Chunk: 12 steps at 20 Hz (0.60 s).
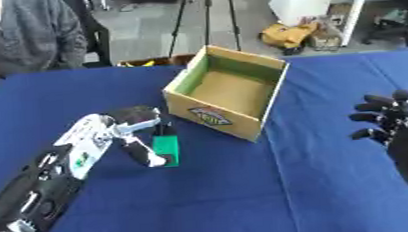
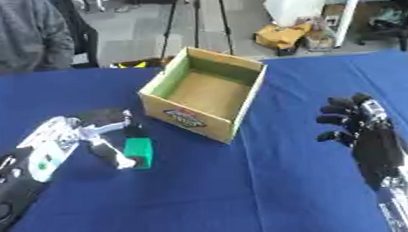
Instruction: Pick up objects on the table and place them in the box.
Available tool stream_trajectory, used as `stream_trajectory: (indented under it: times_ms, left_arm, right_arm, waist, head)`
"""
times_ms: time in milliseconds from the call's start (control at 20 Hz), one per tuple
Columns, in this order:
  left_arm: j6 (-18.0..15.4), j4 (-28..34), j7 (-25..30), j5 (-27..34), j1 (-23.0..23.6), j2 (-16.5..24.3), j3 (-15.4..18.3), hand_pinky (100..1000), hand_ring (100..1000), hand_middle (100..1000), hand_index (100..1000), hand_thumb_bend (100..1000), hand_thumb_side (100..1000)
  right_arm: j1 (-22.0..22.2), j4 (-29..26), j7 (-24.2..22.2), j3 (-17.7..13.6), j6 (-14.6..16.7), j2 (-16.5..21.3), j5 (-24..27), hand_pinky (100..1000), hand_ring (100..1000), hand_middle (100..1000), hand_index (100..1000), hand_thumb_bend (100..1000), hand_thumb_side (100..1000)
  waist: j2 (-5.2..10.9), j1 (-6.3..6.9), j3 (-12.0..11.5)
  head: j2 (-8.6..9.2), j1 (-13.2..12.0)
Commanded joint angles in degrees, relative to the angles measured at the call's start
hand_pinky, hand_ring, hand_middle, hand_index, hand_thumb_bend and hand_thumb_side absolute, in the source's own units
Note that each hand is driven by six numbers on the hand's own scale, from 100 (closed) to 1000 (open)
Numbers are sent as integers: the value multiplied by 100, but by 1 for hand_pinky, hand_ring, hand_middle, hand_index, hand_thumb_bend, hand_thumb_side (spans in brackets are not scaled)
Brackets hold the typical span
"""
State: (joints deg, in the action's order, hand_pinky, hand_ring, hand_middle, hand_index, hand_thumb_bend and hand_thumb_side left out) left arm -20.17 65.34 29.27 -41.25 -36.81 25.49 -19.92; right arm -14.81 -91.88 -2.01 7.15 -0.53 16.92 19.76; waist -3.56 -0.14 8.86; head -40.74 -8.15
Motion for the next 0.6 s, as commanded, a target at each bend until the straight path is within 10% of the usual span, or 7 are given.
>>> stream_trajectory:
  times_ms: [50,600]
  left_arm:
    - [-32,-57,138,85,-43,16,-1,493,462,473,671,203,308]
    - [197,-19,-156,441,-80,50,149,178,184,225,412,100,264]
  right_arm:
    - [-94,-65,-20,-8,13,53,-14,533,726,682,800,100,948]
    - [-95,-63,-21,-16,16,50,-15,534,726,682,800,100,948]
  waist:
    - [48,-7,7]
    - [49,-10,10]
  head:
    - [42,-16]
    - [52,-18]
